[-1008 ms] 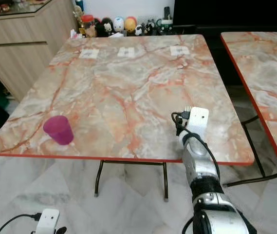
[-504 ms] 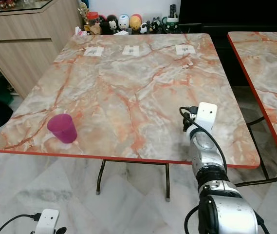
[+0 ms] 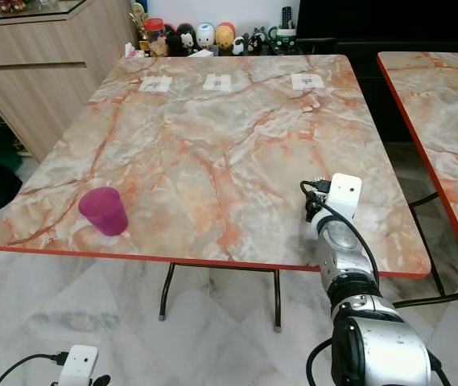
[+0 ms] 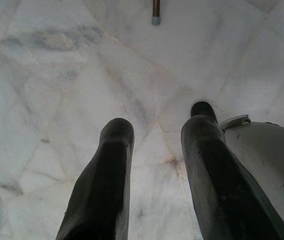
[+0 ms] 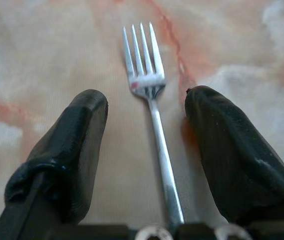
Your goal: Setting the table
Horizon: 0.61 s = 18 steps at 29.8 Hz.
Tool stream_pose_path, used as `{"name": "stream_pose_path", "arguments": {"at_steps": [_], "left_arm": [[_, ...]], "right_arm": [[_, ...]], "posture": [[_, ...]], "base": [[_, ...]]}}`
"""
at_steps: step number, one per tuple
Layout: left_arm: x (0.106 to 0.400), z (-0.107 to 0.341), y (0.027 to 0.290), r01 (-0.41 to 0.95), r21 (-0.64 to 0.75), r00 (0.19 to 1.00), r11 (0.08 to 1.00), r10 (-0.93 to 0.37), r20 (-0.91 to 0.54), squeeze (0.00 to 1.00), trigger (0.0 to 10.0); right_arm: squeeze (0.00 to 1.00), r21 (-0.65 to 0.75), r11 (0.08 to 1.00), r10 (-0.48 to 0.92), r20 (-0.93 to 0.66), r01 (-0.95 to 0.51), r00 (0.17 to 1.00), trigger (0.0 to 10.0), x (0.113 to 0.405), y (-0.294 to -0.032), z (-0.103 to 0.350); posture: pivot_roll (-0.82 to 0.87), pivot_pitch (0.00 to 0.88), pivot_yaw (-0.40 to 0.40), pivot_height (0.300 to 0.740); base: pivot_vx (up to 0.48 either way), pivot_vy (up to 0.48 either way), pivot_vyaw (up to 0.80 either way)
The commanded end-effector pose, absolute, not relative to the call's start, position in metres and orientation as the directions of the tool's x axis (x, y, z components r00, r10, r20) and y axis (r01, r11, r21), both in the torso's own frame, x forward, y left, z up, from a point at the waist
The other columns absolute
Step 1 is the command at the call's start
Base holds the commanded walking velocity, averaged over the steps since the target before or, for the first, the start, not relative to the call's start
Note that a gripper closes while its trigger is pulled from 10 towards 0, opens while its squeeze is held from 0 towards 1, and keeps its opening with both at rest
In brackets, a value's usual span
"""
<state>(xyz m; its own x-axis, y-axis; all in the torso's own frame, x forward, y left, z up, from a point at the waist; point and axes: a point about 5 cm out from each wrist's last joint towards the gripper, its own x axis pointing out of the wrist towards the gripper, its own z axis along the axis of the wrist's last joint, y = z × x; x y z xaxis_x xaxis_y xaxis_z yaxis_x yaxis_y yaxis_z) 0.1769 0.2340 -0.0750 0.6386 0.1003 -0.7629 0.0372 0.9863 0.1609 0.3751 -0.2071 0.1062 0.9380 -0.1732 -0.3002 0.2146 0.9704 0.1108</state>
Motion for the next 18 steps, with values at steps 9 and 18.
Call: {"name": "stream_pose_path", "arguments": {"at_steps": [9,18], "left_arm": [[0.169,-0.078,0.237,0.037,0.162,0.615,0.986,0.105,-0.781,0.00,10.0],[0.168,-0.079,0.238,0.036,0.160,0.609,0.986,0.105,-0.786,0.00,10.0]], "right_arm": [[0.00,0.132,0.964,-0.172,-0.355,0.232,0.919,6.4,0.370,-0.207,0.094],[0.00,0.137,0.964,-0.162,-0.370,0.226,0.915,0.0,0.368,-0.205,0.089]], "posture": [[-0.03,0.101,0.061,0.740],[-0.03,0.102,0.061,0.740]], "base": [[0.000,0.000,0.00],[0.000,0.000,0.00]]}}
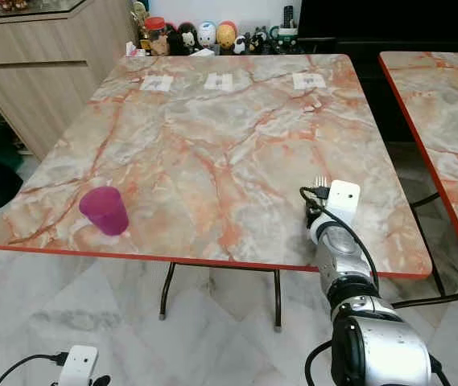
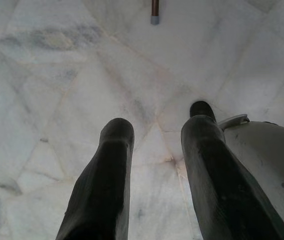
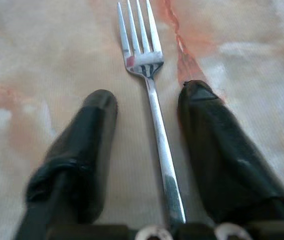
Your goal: Setting the table
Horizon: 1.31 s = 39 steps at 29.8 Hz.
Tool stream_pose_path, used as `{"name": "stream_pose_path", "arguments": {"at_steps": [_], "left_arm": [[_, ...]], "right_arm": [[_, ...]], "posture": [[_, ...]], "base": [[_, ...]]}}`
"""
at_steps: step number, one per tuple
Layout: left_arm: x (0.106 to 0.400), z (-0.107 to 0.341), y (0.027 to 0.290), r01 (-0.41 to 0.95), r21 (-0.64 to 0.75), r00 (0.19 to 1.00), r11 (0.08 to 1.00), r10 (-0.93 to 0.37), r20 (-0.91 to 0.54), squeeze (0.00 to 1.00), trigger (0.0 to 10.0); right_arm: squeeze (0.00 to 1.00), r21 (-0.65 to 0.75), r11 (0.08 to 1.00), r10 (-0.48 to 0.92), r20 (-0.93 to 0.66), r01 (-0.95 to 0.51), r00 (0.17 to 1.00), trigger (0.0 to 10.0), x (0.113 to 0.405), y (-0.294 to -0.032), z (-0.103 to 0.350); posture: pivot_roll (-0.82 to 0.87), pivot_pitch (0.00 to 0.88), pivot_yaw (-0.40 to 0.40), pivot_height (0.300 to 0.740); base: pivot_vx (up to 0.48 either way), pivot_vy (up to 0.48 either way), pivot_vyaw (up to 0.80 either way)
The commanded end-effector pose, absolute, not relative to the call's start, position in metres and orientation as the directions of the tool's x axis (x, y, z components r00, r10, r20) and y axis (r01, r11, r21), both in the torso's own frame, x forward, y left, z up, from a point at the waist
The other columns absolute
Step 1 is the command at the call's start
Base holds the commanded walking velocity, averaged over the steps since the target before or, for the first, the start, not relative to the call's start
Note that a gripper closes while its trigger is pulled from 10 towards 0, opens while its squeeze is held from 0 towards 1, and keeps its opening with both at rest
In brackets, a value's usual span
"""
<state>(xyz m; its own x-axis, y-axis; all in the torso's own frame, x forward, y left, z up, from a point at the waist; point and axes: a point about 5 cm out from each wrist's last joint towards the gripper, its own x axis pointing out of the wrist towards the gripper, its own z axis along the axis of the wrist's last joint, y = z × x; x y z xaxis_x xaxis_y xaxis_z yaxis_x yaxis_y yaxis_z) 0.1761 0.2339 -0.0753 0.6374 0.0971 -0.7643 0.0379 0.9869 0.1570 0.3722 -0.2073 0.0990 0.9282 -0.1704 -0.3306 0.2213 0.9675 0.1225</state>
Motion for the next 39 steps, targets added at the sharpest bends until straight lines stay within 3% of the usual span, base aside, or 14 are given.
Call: {"name": "stream_pose_path", "arguments": {"at_steps": [1,31,36,37,39], "left_arm": [[0.167,-0.079,0.238,0.037,0.159,0.607,0.987,0.105,-0.787,0.00,10.0],[0.164,-0.082,0.234,0.052,0.137,0.590,0.989,0.080,-0.804,0.00,10.0],[0.165,-0.081,0.233,0.053,0.141,0.594,0.989,0.082,-0.800,0.00,10.0],[0.165,-0.081,0.233,0.052,0.143,0.594,0.988,0.084,-0.800,0.00,10.0],[0.164,-0.082,0.233,0.051,0.145,0.595,0.988,0.087,-0.799,0.00,10.0]], "right_arm": [[0.00,0.141,0.964,-0.162,-0.366,0.227,0.916,0.0,0.367,-0.205,0.089],[0.00,0.107,0.973,-0.151,-0.382,0.206,0.912,0.0,0.362,-0.201,0.079],[0.00,0.117,0.968,-0.185,-0.257,0.221,0.948,0.0,0.366,-0.201,0.092],[0.00,0.114,0.968,-0.196,-0.215,0.224,0.957,10.0,0.367,-0.201,0.097],[0.00,0.112,0.967,-0.211,-0.150,0.229,0.966,10.0,0.368,-0.201,0.104]], "posture": [[-0.03,0.102,0.061,0.740],[-0.03,0.099,0.053,0.740],[-0.03,0.099,0.051,0.740],[-0.03,0.099,0.052,0.740],[-0.03,0.100,0.053,0.740]], "base": [[0.000,0.000,0.00],[0.000,0.000,0.00],[0.000,0.000,0.00],[0.000,0.000,0.00],[0.000,0.000,0.00]]}}
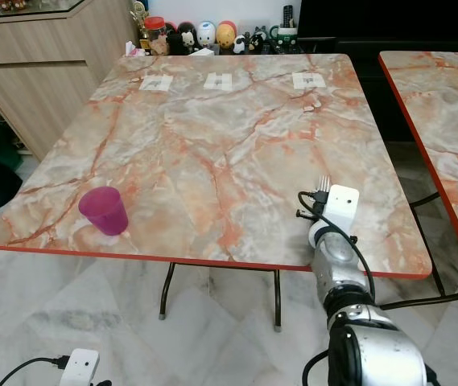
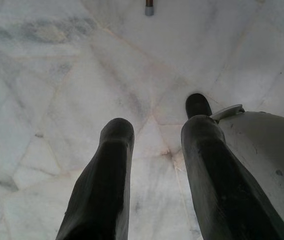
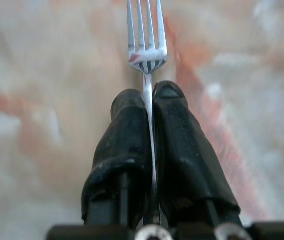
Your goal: Setting the table
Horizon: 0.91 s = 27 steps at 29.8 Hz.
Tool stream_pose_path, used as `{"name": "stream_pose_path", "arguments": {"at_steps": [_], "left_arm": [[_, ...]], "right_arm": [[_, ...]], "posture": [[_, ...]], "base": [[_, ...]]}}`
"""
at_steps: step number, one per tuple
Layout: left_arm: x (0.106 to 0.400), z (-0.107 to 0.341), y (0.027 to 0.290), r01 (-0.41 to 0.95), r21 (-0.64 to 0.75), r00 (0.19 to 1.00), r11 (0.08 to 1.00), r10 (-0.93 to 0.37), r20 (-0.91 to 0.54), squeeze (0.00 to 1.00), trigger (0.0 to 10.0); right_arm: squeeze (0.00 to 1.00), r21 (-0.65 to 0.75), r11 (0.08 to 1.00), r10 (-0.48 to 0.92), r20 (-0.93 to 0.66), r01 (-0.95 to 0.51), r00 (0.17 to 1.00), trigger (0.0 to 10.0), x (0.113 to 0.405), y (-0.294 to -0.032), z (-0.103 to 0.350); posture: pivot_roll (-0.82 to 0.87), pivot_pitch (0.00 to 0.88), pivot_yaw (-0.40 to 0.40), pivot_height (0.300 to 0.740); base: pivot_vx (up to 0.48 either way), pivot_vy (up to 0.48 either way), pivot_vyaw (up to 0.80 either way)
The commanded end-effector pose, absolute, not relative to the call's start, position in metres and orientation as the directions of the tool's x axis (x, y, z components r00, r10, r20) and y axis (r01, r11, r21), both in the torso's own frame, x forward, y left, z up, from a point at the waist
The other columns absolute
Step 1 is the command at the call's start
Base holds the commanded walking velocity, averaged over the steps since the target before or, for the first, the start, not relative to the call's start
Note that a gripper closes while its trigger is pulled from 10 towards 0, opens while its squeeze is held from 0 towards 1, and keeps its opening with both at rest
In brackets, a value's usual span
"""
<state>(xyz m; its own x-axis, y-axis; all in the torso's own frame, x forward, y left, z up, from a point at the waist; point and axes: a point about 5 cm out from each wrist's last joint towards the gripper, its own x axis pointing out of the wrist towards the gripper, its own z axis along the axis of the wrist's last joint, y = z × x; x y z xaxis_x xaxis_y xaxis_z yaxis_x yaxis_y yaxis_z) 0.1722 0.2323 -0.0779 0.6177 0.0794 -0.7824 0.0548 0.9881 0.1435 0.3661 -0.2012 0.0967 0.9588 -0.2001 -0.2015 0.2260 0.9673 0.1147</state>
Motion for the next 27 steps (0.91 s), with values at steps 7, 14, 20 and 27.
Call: {"name": "stream_pose_path", "arguments": {"at_steps": [7,14,20,27], "left_arm": [[0.163,-0.083,0.231,0.058,0.157,0.594,0.986,0.092,-0.799,0.00,10.0],[0.163,-0.084,0.228,0.102,0.165,0.581,0.981,0.076,-0.810,0.00,10.0],[0.154,-0.087,0.229,0.108,0.171,0.562,0.979,0.082,-0.823,0.00,10.0],[0.147,-0.090,0.231,0.103,0.172,0.546,0.980,0.089,-0.833,0.00,10.0]], "right_arm": [[0.00,0.056,0.989,-0.142,0.131,0.136,0.981,10.0,0.355,-0.189,0.128],[0.00,-0.015,0.997,-0.069,0.228,0.074,0.971,10.0,0.344,-0.185,0.142],[0.00,0.039,0.987,-0.162,0.227,0.157,0.960,10.0,0.344,-0.198,0.150],[0.00,0.061,0.985,-0.168,0.217,0.158,0.962,10.0,0.345,-0.194,0.152]], "posture": [[-0.04,0.103,0.048,0.740],[-0.07,0.097,0.047,0.740],[-0.06,0.075,0.044,0.740],[-0.06,0.060,0.048,0.740]], "base": [[0.000,0.000,0.00],[0.000,-0.216,0.00],[0.000,-0.415,0.00],[0.000,-0.418,-0.42]]}}
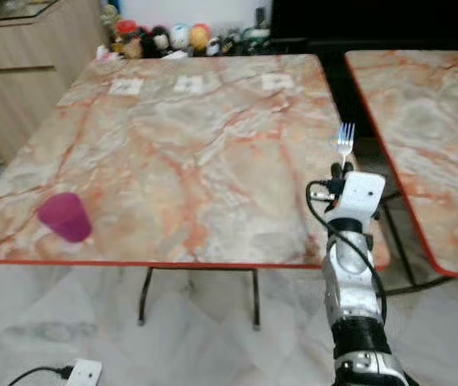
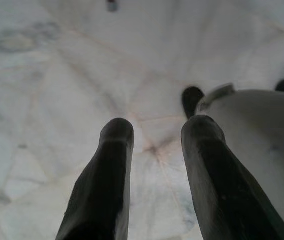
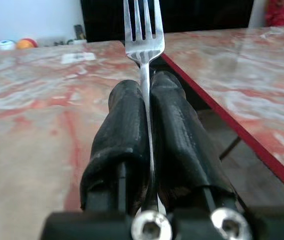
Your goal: Setting the table
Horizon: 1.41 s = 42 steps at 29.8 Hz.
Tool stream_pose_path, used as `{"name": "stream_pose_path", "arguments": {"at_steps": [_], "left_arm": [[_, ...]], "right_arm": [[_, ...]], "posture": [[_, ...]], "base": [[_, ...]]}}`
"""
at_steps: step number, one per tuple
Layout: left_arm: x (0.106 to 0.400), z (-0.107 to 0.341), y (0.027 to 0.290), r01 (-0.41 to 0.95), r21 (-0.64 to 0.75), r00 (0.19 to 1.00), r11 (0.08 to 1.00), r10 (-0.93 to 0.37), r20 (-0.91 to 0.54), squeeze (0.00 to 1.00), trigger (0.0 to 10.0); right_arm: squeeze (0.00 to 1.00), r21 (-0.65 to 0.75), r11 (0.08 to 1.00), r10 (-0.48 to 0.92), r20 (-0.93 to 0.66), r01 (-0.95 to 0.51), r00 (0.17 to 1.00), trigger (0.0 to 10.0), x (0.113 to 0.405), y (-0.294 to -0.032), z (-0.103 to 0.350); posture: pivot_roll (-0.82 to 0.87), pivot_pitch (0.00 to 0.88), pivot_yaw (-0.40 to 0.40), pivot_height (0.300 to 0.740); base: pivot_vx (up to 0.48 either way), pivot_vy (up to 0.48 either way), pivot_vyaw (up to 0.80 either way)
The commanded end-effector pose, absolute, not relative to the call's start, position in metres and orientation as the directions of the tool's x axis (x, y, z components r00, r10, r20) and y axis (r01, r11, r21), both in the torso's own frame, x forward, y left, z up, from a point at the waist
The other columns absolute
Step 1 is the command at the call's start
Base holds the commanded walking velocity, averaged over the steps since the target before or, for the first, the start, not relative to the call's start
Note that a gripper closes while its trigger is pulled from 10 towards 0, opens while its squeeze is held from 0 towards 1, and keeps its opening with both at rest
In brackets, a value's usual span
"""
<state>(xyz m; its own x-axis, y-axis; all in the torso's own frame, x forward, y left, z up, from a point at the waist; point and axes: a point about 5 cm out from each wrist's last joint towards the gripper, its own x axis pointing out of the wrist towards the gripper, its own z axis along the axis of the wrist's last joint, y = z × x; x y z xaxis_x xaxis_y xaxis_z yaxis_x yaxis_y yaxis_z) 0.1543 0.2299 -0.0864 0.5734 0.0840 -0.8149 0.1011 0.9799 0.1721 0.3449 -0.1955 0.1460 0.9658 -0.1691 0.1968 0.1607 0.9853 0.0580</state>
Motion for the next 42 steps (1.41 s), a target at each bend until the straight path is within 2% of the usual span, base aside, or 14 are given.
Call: {"name": "stream_pose_path", "arguments": {"at_steps": [1,14,31,36,42], "left_arm": [[0.146,-0.090,0.231,0.104,0.172,0.543,0.980,0.089,-0.835,0.00,10.0],[0.141,-0.086,0.252,0.102,0.195,0.528,0.975,0.113,-0.841,0.00,10.0],[0.154,-0.086,0.238,0.102,0.188,0.535,0.977,0.106,-0.838,0.00,10.0],[0.151,-0.086,0.242,0.088,0.192,0.531,0.977,0.117,-0.839,0.00,10.0],[0.147,-0.084,0.252,0.059,0.190,0.537,0.980,0.130,-0.834,0.00,10.0]], "right_arm": [[0.00,0.064,0.985,-0.169,0.224,0.158,0.960,10.0,0.345,-0.194,0.152],[0.00,0.062,0.984,-0.178,0.225,0.168,0.958,10.0,0.342,-0.192,0.154],[0.00,0.057,0.982,-0.190,0.236,0.182,0.953,10.0,0.341,-0.197,0.160],[0.00,0.060,0.981,-0.196,0.232,0.187,0.953,10.0,0.342,-0.198,0.161],[0.00,0.061,0.981,-0.193,0.236,0.183,0.953,10.0,0.343,-0.197,0.163]], "posture": [[-0.06,0.060,0.048,0.740],[-0.07,0.038,0.061,0.740],[-0.07,0.075,0.055,0.740],[-0.07,0.083,0.052,0.740],[-0.07,0.087,0.050,0.740]], "base": [[0.240,-0.412,0.00],[0.257,-0.401,0.00],[0.297,-0.374,0.00],[0.300,-0.361,0.00],[0.000,0.000,0.00]]}}
